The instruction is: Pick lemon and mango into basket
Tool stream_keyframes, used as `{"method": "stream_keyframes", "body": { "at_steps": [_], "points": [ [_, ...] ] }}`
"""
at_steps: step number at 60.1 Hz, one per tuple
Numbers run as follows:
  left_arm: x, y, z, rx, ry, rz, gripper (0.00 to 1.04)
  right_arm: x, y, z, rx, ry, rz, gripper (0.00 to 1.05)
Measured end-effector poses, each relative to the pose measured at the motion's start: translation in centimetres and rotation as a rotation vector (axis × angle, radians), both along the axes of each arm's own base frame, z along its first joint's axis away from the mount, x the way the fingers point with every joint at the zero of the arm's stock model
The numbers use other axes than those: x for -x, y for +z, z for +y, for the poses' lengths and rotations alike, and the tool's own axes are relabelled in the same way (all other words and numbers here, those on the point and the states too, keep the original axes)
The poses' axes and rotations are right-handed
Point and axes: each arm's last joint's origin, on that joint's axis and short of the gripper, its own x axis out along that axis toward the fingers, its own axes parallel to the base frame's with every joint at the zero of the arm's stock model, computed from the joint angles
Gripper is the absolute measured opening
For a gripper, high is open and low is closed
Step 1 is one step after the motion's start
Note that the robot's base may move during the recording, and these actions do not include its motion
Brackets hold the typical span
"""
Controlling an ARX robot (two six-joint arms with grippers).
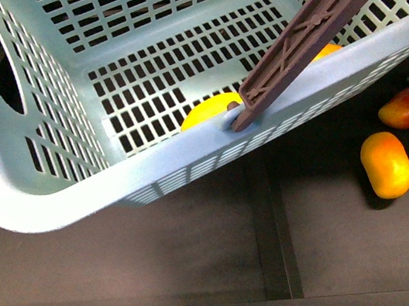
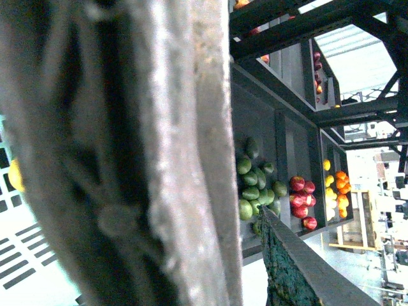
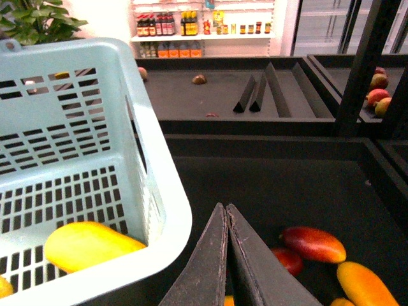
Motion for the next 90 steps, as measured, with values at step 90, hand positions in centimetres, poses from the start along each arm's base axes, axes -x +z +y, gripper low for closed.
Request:
{"method": "stream_keyframes", "body": {
  "at_steps": [90],
  "points": [
    [0.0, 0.0, 0.0, 0.001, -0.001, 0.001, 0.27, 5.8, -2.0, 0.0, 0.001, 0.002, -0.026, 0.02]
  ]
}}
